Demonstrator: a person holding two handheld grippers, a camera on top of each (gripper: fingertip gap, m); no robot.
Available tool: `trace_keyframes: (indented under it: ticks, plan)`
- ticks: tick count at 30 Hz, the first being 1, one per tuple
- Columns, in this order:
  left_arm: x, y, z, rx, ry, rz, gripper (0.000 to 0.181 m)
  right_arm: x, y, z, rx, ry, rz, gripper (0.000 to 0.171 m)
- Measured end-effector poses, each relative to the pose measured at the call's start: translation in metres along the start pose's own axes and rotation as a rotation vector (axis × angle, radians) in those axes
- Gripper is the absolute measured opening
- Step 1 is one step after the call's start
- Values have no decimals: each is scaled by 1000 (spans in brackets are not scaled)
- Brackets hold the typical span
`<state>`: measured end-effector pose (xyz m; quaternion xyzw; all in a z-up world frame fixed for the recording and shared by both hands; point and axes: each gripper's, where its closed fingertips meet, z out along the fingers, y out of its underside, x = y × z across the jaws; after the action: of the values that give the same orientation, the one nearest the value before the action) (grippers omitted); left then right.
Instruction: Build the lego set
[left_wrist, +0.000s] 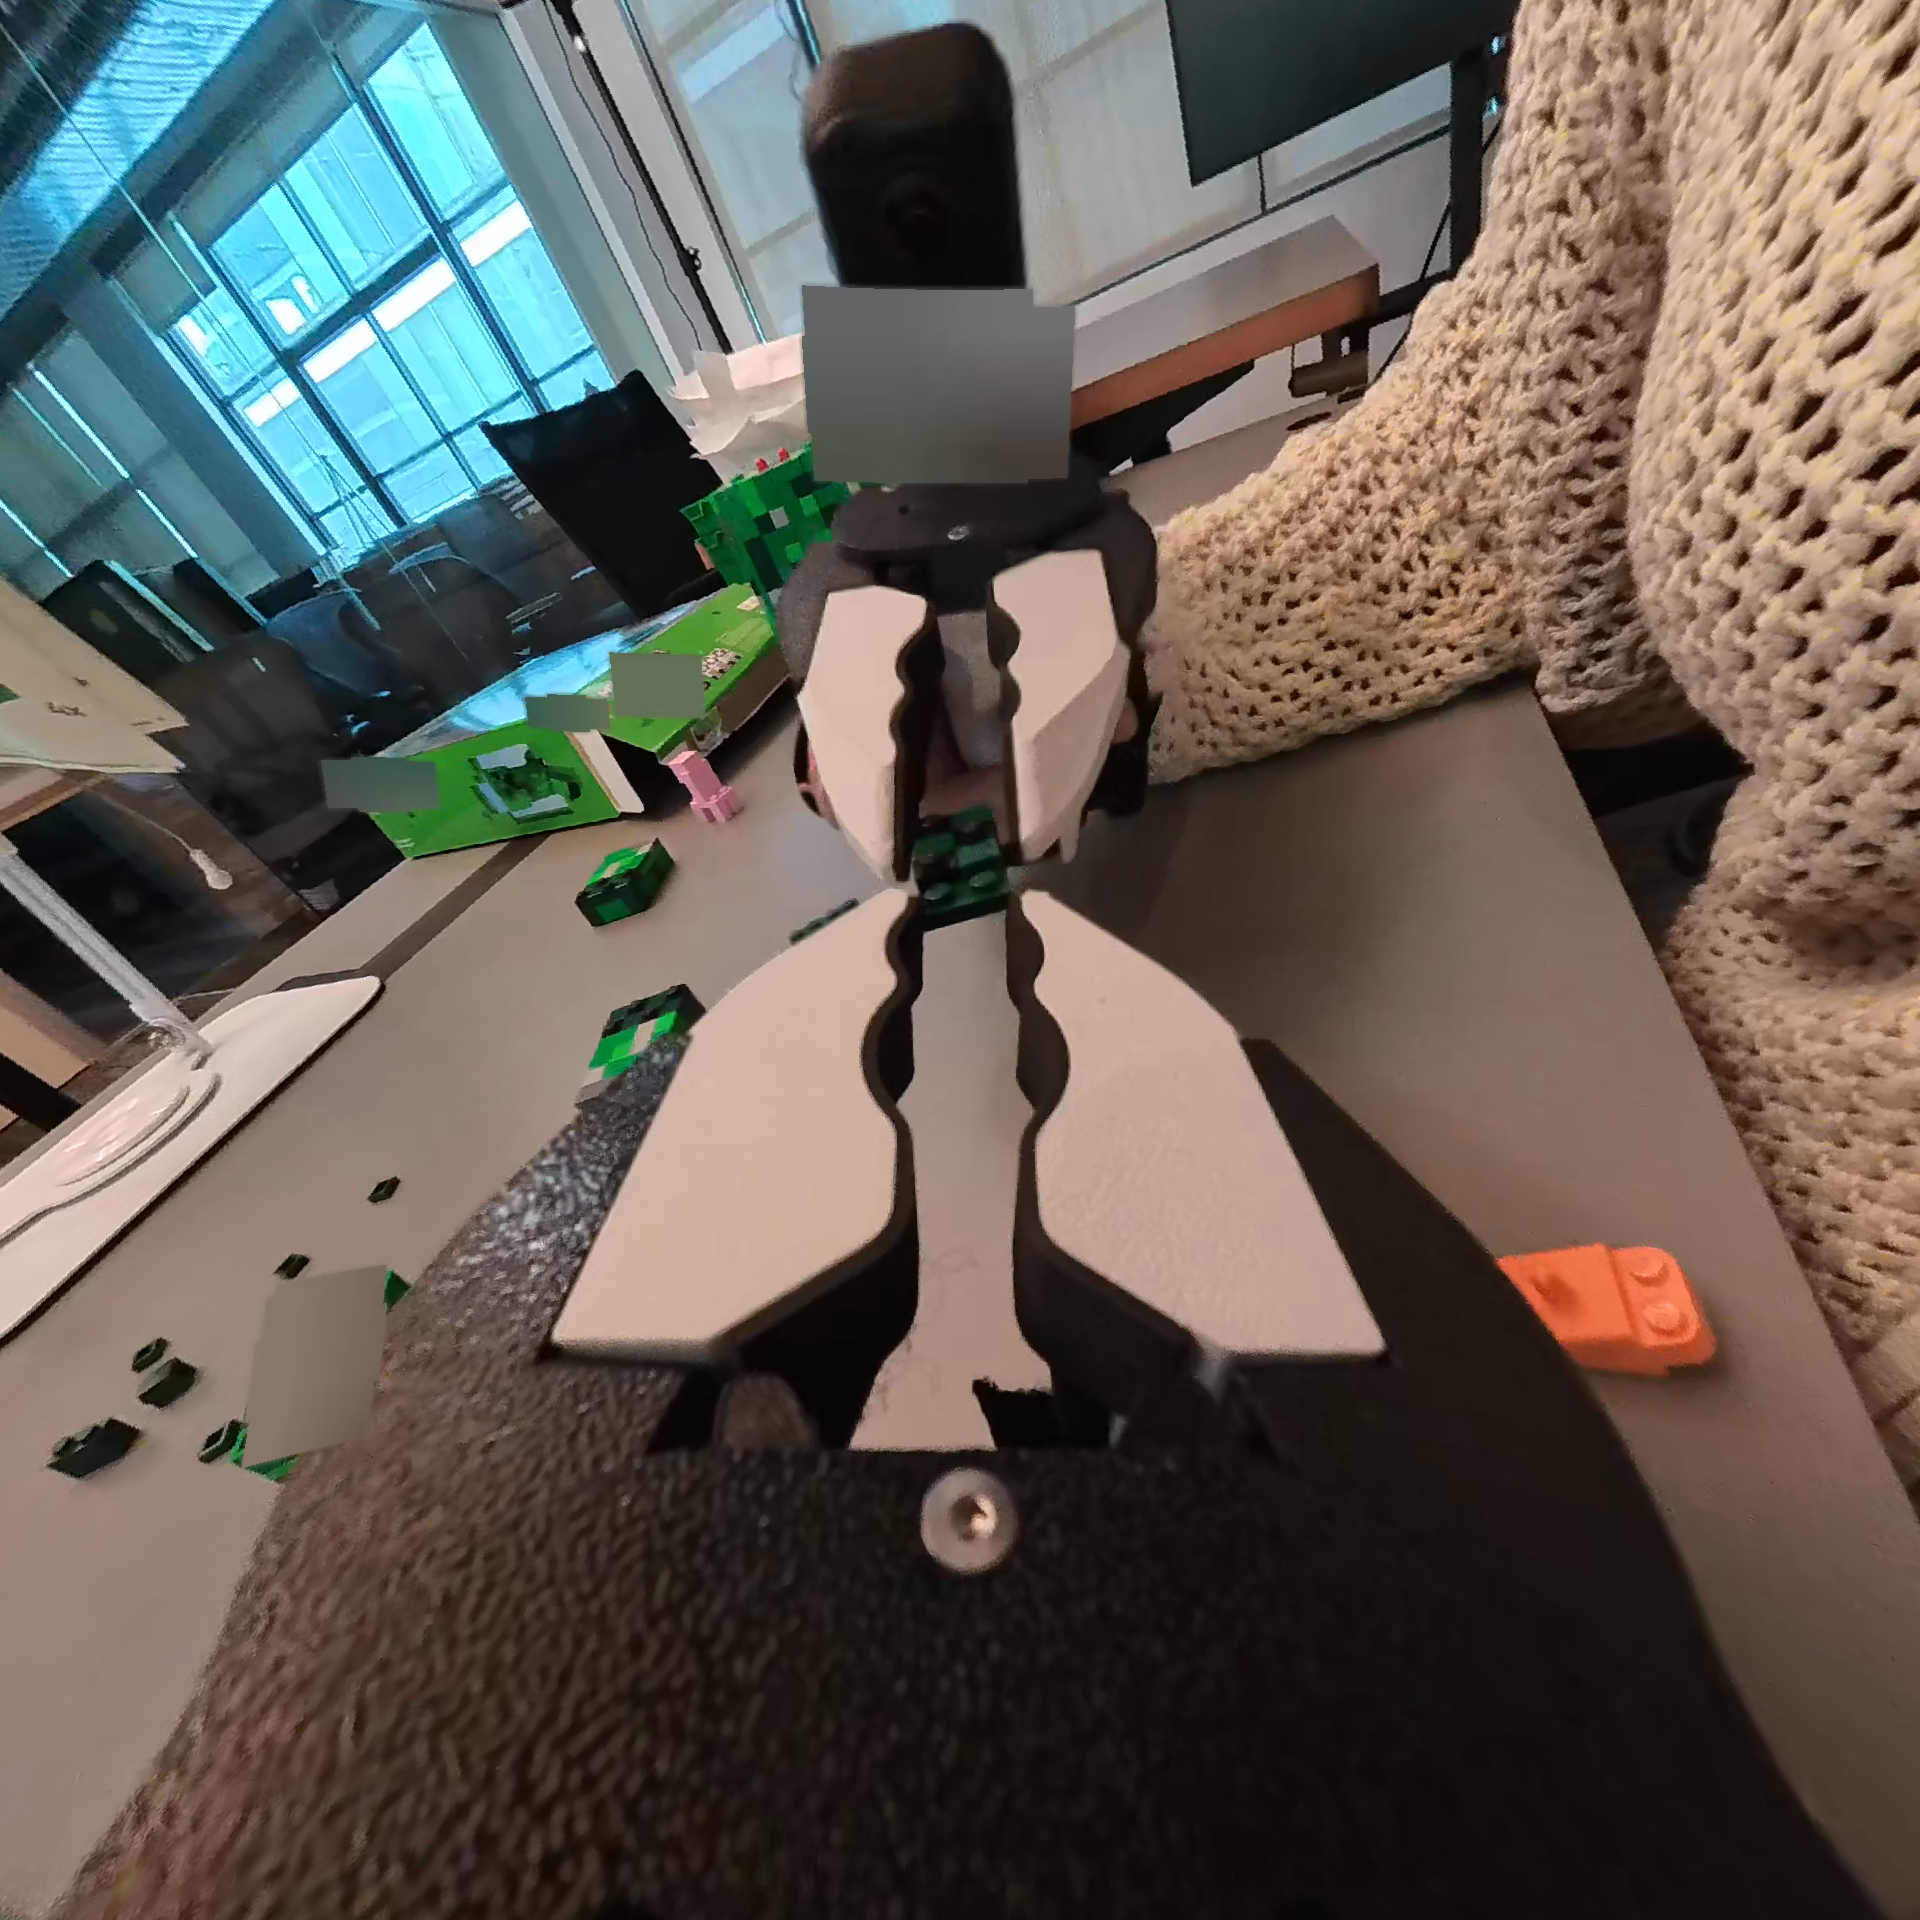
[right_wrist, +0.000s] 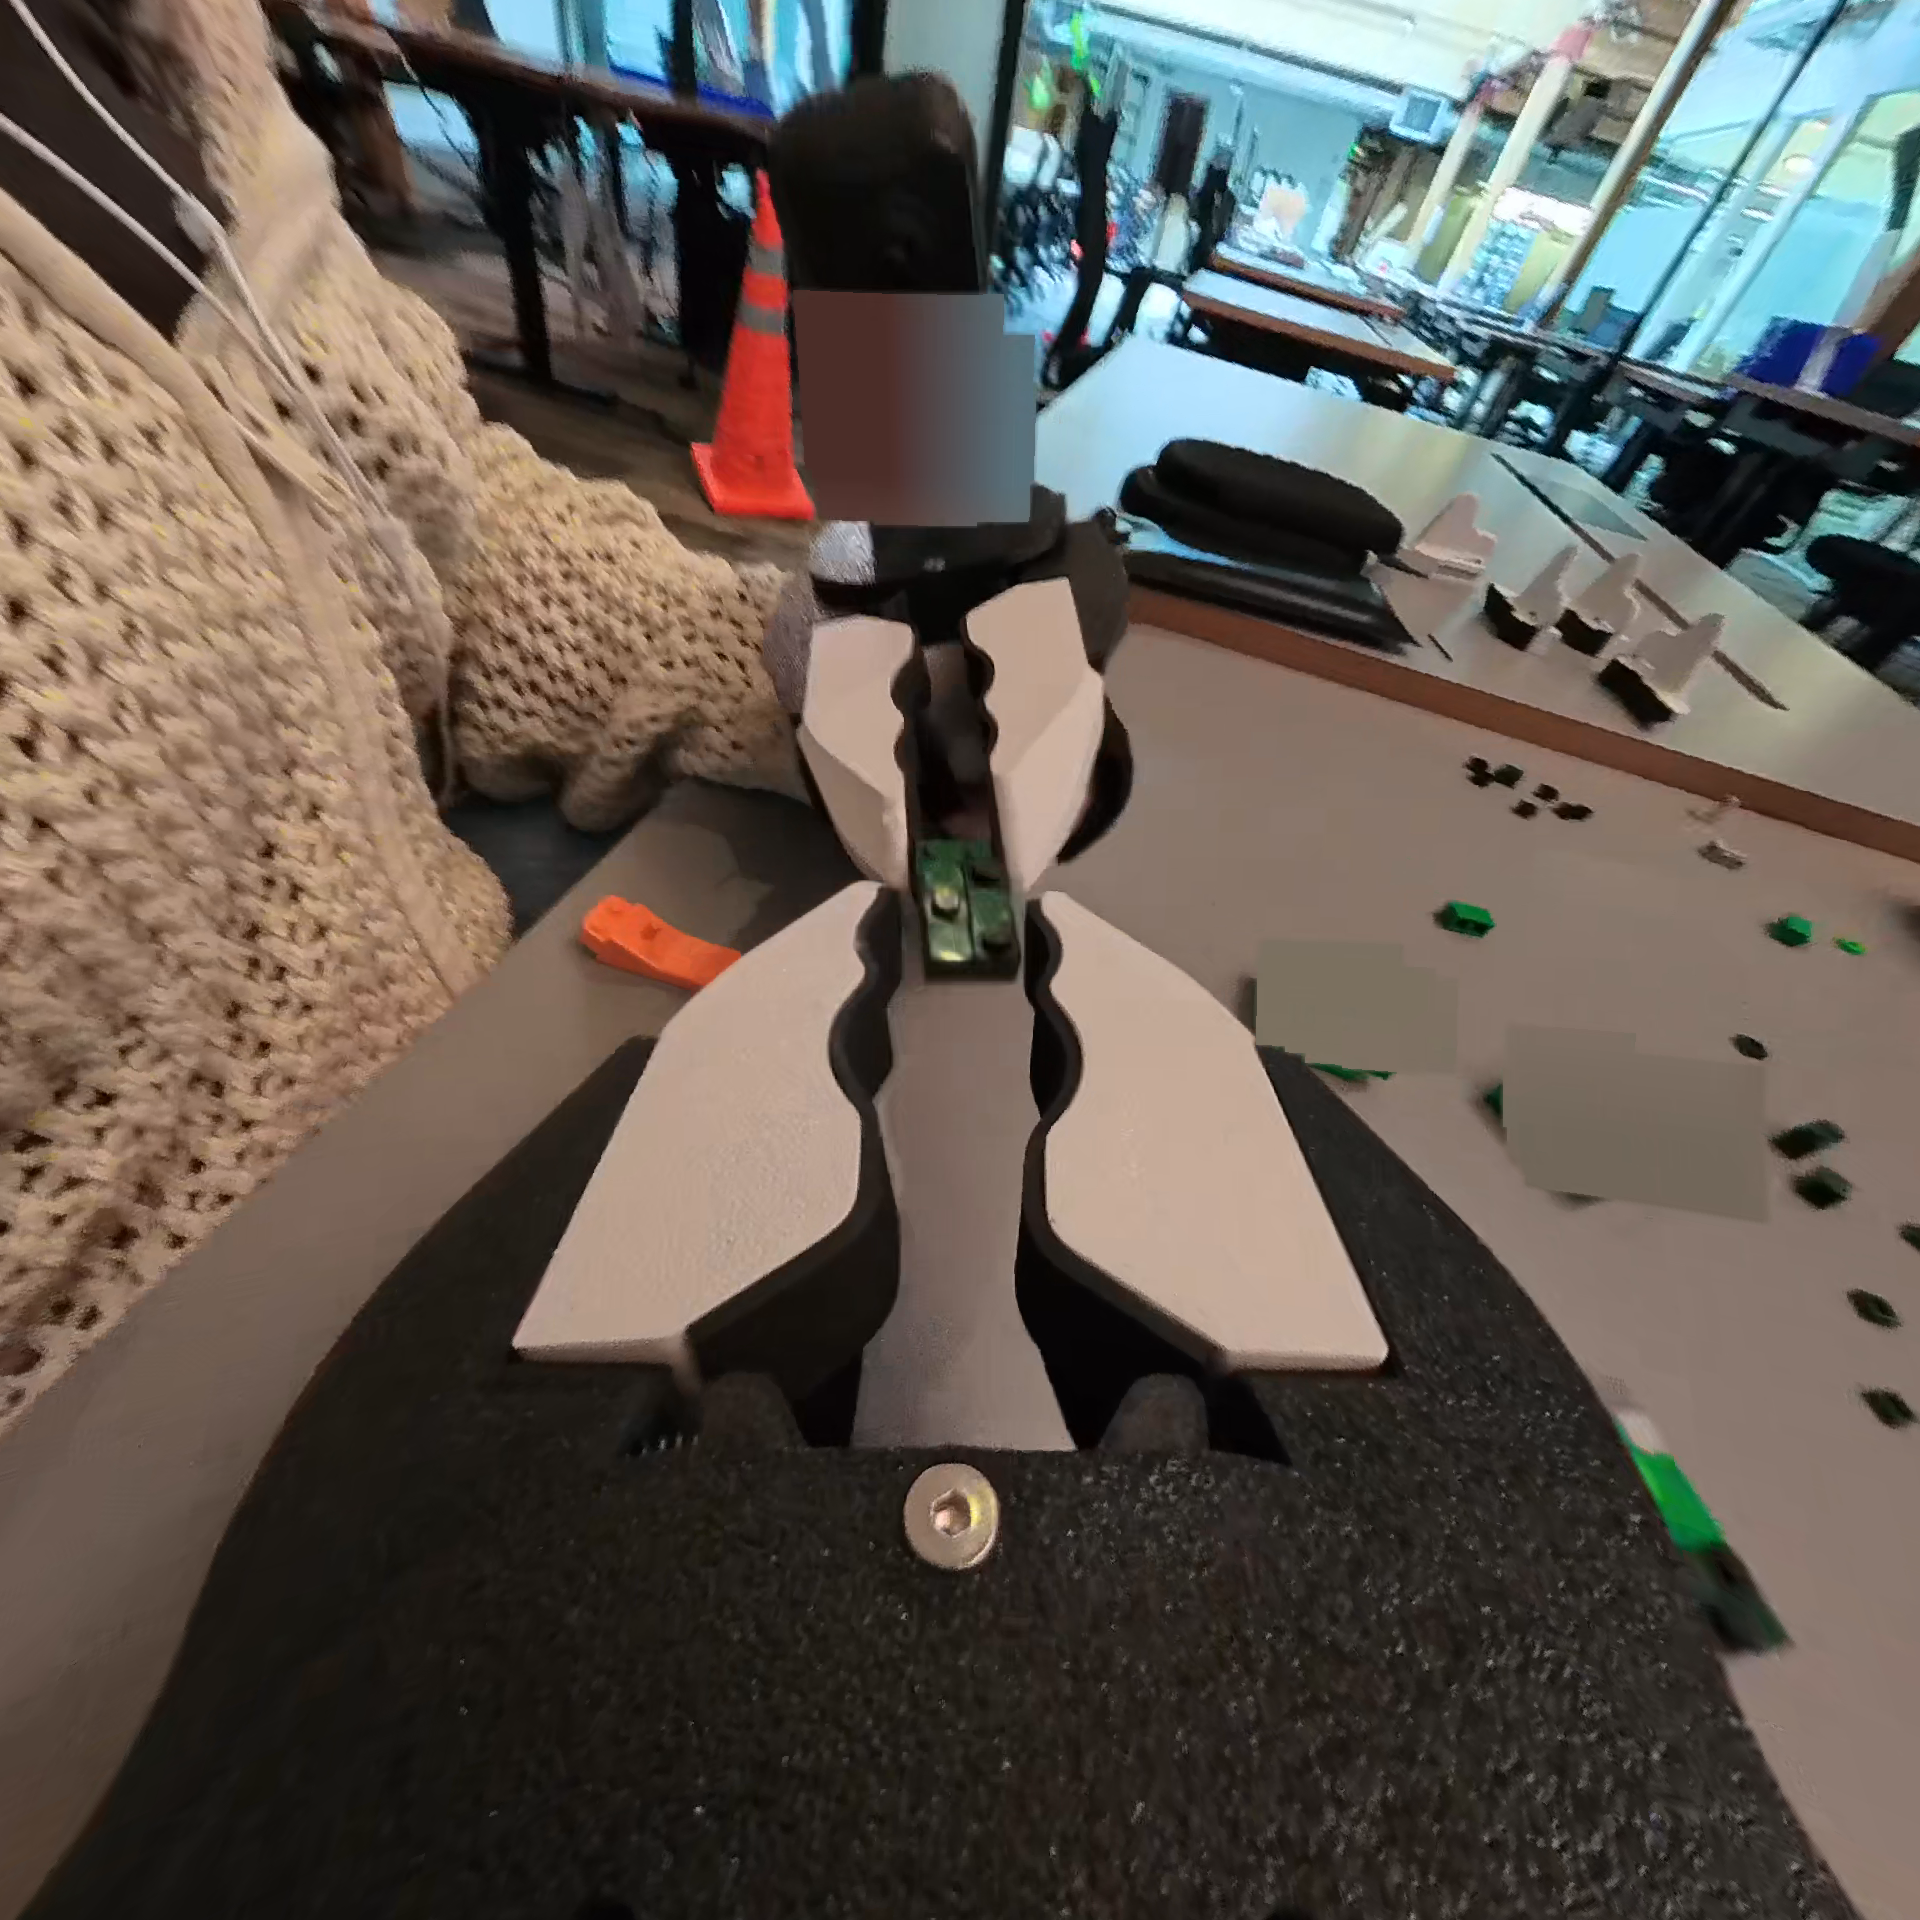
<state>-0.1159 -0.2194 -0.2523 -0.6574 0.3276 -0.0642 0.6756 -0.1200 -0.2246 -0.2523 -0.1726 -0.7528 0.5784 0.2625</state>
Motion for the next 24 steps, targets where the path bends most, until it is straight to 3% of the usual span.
trace_keyframes:
  ticks: [13,16,20,24]
  plan:
    - [4,0,7,-10,11,12,15,-2,5,3,-25,2,-24,17]
    - [-8,-3,6,12,-62,-21,16,9,0,1,7,108,-61,17]
    - [-23,-7,2,59,-122,-138,30,35,-7,-6,25,378,-178,17]
    - [-34,-11,-1,124,-98,-357,35,32,-7,-2,-31,444,-365,17]
